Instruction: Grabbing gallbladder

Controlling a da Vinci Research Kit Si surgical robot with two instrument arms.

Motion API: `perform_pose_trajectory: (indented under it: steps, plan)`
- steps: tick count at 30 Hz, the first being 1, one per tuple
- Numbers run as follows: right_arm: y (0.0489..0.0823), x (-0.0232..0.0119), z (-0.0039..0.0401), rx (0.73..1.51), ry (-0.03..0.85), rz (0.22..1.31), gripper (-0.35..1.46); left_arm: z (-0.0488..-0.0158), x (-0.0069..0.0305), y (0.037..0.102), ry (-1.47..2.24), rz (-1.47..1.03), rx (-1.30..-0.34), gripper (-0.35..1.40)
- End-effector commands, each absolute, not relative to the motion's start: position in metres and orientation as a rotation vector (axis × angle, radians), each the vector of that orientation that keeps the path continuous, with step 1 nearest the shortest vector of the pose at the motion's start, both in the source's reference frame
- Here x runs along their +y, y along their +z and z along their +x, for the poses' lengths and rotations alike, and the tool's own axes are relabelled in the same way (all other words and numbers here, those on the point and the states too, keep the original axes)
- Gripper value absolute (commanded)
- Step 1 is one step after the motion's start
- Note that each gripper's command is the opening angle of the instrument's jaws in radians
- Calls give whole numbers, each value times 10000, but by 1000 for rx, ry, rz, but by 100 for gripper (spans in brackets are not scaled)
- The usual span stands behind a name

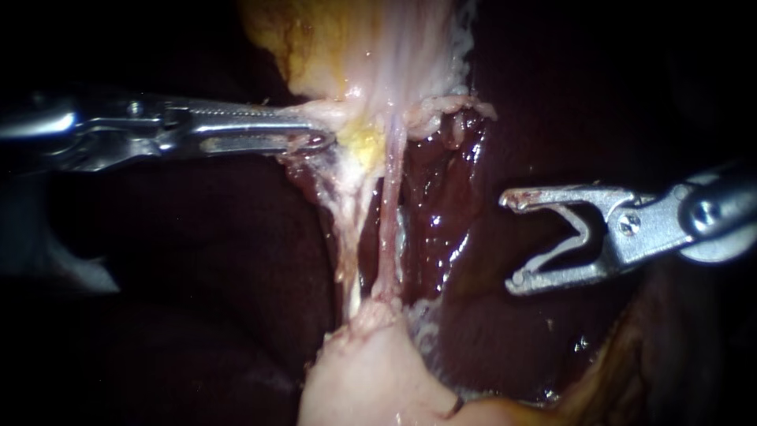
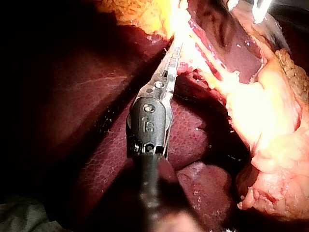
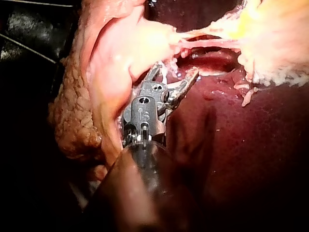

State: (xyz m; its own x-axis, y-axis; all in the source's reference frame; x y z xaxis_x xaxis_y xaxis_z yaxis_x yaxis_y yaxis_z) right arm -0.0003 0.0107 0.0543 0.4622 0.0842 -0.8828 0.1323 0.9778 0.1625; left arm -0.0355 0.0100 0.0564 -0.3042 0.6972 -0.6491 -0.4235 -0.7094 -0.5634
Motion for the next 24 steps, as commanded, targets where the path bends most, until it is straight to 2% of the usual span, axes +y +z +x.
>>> perform_pose_trajectory:
  steps: [1,11,24]
  plan:
    - [543,107,-3,1093,-30,220,50,-353,102,558,2049,-1223,-383,-35]
    - [543,108,-3,1093,-30,220,50,-304,160,496,2022,-1181,-408,-35]
    - [543,108,-3,1092,-30,220,50,-305,156,498,2018,-1173,-395,-35]
